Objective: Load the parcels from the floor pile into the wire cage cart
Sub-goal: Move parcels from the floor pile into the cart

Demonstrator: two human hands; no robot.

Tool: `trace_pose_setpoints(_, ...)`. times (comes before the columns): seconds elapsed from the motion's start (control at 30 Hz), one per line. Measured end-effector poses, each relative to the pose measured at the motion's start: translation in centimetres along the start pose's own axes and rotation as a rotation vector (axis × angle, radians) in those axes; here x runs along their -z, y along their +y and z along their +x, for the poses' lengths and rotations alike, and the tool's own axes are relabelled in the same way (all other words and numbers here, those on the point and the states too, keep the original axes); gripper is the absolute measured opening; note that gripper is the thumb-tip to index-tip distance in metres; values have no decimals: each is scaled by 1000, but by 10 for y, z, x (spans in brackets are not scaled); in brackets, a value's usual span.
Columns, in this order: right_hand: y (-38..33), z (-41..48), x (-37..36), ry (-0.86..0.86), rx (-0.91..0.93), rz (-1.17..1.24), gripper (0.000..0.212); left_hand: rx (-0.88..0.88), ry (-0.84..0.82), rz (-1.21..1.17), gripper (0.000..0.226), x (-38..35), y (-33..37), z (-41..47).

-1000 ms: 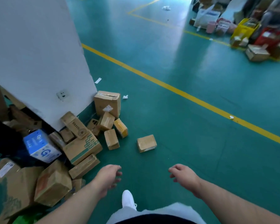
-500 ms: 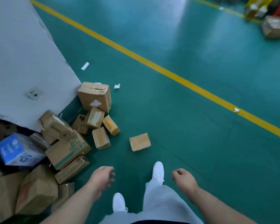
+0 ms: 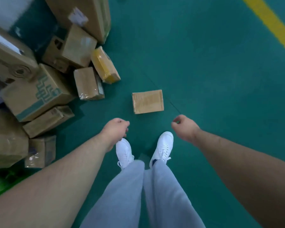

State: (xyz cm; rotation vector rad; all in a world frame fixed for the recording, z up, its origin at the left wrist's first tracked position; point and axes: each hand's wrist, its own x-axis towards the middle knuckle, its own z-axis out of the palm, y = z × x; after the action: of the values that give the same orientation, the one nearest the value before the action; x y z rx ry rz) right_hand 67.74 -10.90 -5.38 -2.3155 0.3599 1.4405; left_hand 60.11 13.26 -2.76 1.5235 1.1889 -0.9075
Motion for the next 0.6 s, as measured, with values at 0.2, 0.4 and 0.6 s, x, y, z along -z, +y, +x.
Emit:
trace_pose_setpoints(0.2, 5, 187, -67, 100, -95, 41, 60, 73, 12, 8, 11, -42, -33, 190)
trace_pose_setpoints(0.4, 36, 295, -114, 35, -74, 270, 70, 120, -51, -9, 59, -89, -56, 303)
trace_pose_setpoints(0.6, 39, 291, -128, 65, -123, 372, 35, 61, -121, -129, 80, -100, -50, 304)
